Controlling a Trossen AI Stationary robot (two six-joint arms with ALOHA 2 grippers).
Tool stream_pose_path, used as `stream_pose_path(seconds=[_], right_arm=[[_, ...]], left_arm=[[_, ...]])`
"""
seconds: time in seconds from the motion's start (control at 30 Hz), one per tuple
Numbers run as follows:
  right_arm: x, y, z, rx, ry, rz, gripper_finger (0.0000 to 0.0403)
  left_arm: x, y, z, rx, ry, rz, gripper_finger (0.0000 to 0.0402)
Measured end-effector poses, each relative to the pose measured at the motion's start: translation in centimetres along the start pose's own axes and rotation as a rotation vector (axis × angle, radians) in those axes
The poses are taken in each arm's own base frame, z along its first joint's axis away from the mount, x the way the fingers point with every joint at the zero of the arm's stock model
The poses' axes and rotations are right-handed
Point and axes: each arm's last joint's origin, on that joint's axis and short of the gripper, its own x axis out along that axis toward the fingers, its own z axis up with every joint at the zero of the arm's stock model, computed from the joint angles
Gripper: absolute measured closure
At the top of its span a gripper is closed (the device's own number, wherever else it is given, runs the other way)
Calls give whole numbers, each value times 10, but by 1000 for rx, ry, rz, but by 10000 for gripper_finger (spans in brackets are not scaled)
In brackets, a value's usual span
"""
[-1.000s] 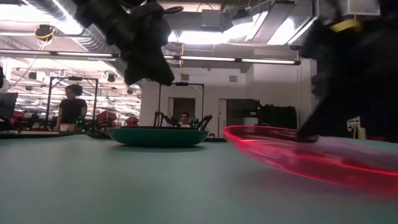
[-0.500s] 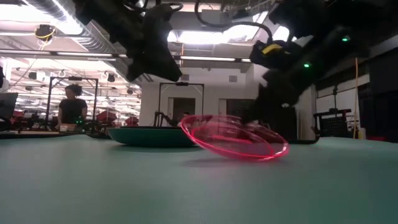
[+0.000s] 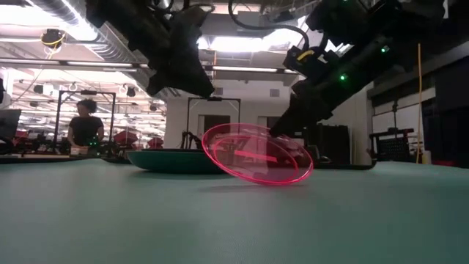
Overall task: Stack plastic plates
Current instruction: Stack the light pink plate on top of the blue plate
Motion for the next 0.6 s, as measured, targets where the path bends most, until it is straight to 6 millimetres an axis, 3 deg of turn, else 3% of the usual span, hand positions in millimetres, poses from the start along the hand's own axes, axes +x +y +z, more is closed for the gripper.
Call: stream_pose_path(seconds=[0.33,0.6], right_arm=[[0,0,-1,-3,5,0,403],[0,0,-1,-4,6,0,403]], left_arm=[[30,-5,-25,-4,82,28,342],[34,-5,-27,-35,83,28,342]])
